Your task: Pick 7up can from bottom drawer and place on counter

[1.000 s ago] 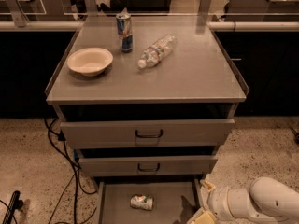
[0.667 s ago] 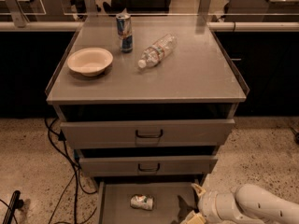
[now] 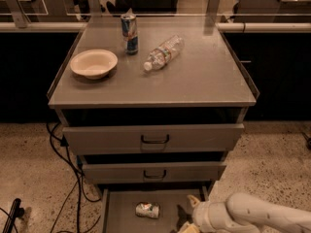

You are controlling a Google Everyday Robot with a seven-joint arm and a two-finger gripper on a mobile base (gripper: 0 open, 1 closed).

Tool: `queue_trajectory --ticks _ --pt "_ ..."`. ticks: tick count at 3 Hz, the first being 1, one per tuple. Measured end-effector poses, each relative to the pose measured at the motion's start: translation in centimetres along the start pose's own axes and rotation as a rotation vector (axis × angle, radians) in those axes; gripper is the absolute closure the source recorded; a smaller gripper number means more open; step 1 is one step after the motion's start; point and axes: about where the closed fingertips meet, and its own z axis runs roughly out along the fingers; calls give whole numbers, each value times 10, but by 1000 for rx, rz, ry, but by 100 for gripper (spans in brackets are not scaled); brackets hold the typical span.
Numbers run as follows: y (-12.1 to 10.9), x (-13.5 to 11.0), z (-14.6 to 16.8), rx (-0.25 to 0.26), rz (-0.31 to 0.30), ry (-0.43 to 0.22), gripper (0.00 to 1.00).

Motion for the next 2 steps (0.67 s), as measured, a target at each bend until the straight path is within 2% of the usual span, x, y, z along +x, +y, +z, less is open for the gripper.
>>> queue_trajectory --ticks 1,2 --pt "8 13 66 -77 34 3 0" --pt "9 28 121 -105 47 0 0"
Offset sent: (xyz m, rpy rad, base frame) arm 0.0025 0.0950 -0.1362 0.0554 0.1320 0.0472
